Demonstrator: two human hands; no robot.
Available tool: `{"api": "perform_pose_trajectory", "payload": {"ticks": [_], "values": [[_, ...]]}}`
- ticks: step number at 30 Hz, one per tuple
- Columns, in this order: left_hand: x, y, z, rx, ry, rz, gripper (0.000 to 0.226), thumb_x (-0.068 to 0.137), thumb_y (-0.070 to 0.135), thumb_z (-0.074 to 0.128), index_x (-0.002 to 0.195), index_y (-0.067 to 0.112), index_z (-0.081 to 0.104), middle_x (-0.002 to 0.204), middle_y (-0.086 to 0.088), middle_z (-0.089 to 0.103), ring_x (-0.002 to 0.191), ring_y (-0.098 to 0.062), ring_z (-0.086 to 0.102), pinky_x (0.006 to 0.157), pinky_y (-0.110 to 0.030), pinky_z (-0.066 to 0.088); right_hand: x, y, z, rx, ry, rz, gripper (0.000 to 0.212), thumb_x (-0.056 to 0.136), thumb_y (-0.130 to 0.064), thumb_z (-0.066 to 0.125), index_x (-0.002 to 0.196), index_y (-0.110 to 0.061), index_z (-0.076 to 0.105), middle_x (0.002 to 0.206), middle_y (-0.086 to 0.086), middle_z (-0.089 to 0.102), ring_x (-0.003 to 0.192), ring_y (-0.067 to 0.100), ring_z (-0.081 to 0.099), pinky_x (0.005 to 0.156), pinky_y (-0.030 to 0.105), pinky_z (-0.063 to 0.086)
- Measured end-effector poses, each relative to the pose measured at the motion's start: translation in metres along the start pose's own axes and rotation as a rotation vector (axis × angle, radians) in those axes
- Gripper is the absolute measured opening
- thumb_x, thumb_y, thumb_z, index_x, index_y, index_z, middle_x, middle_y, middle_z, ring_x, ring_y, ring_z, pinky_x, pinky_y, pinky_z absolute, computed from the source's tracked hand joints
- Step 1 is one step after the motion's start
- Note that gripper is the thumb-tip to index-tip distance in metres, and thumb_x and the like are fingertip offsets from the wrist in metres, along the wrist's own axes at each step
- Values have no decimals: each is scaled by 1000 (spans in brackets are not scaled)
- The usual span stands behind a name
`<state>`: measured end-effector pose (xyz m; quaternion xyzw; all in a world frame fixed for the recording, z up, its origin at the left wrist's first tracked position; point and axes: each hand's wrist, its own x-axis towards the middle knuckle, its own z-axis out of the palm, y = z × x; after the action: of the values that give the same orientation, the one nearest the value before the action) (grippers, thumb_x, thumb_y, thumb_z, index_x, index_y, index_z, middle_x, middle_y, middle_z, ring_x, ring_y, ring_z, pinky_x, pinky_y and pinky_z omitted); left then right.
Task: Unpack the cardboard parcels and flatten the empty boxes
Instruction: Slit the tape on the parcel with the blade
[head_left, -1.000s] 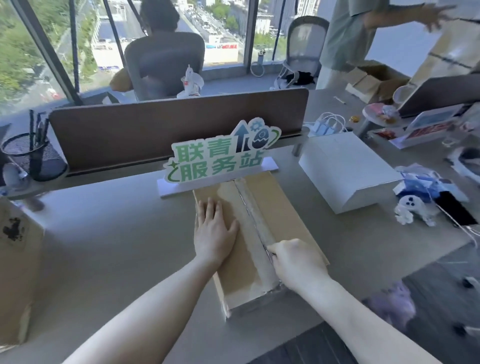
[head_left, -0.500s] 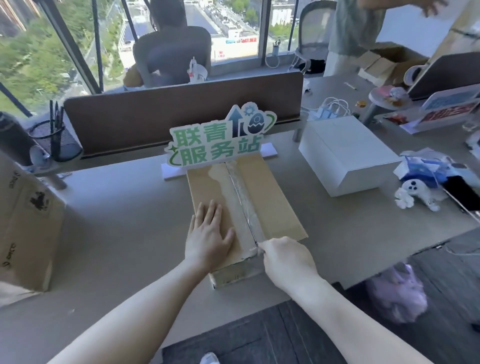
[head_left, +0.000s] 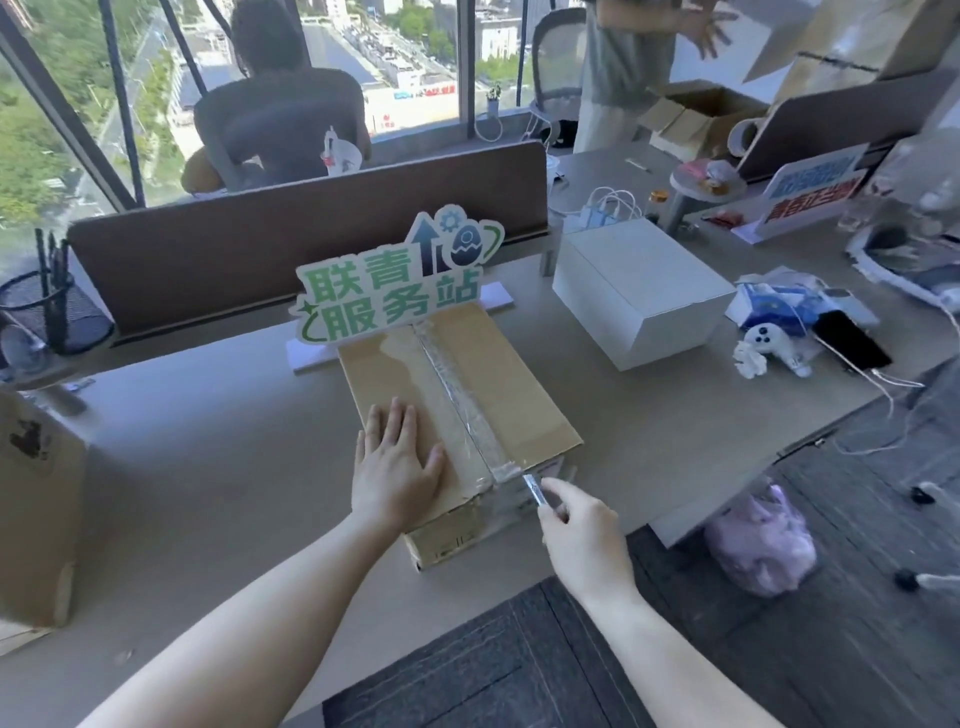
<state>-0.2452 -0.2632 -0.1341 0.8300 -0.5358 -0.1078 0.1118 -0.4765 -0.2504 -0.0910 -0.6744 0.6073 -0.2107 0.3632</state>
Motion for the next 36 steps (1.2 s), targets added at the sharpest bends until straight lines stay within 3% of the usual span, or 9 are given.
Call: {"api": "perform_pose_trajectory", "payload": {"ticks": [2, 5, 8, 14, 18, 24, 29, 33, 36], "values": [[0, -1, 0, -17, -4, 4, 71, 99, 54, 30, 157, 18, 11, 165, 5, -3, 151, -20, -12, 123, -39, -1, -5, -3, 16, 106, 44, 66, 31, 99, -16, 53, 128, -21, 65, 76, -6, 66, 68, 13, 60, 62, 30, 50], [0, -2, 1, -52, 3, 19, 72, 98, 54, 29, 157, 18, 11, 165, 5, -2, 151, -20, -11, 123, -39, -1, -10, -10, 33, 271, 107, 173, 32, 100, -14, 52, 129, -20, 64, 71, -2, 65, 47, 2, 49, 48, 19, 39], [0, -4, 1, -64, -2, 32, 72, 98, 53, 29, 157, 17, 11, 165, 4, -1, 151, -20, -12, 122, -40, -2, -12, -15, 45, 398, 172, 266, 33, 100, -12, 52, 130, -19, 64, 66, 1, 61, 41, 4, 40, 45, 22, 35], [-1, -5, 2, -87, 10, 41, 72, 97, 51, 31, 157, 15, 14, 165, 2, 2, 151, -22, -11, 122, -41, -1, -16, -28, 64, 401, 256, 296, 35, 100, -12, 51, 132, -18, 63, 62, -7, 60, 45, 9, 40, 48, 26, 36], [0, -4, 3, -106, 19, 40, 71, 96, 50, 31, 157, 14, 15, 165, 2, 4, 151, -23, -9, 122, -42, -1, -22, -33, 74, 411, 255, 297, 35, 99, -11, 52, 132, -17, 62, 65, -12, 59, 42, 2, 41, 48, 19, 35], [0, -5, 3, -110, 12, 42, 71, 95, 48, 31, 156, 14, 15, 165, 1, 5, 151, -24, -8, 122, -44, 3, -32, -37, 88, 473, 225, 301, 38, 99, -10, 52, 135, -16, 59, 84, -9, 54, 63, -4, 39, 62, 13, 34], [1, -4, 3, -117, 3, 45, 72, 95, 48, 30, 156, 13, 15, 165, 1, 5, 151, -24, -8, 122, -46, 4, -52, -47, 103, 426, 107, 249, 36, 99, -11, 54, 134, -16, 60, 91, -7, 62, 77, 1, 51, 72, 14, 41], [0, -9, 0, -121, -16, 70, 70, 97, 47, 29, 157, 14, 12, 165, 2, 0, 151, -22, -12, 123, -43, 1, -53, -42, 87, 449, 147, 242, 30, 100, -12, 53, 124, -24, 67, 61, -9, 58, 47, 1, 44, 49, 19, 38], [0, -13, -2, -127, -35, 90, 70, 98, 48, 28, 157, 16, 10, 165, 3, -3, 150, -21, -14, 123, -43, -1, -44, -26, 53, 480, 268, 294, 22, 99, -13, 54, 109, -29, 66, 62, -1, 60, 43, 6, 44, 42, 24, 34]]}}
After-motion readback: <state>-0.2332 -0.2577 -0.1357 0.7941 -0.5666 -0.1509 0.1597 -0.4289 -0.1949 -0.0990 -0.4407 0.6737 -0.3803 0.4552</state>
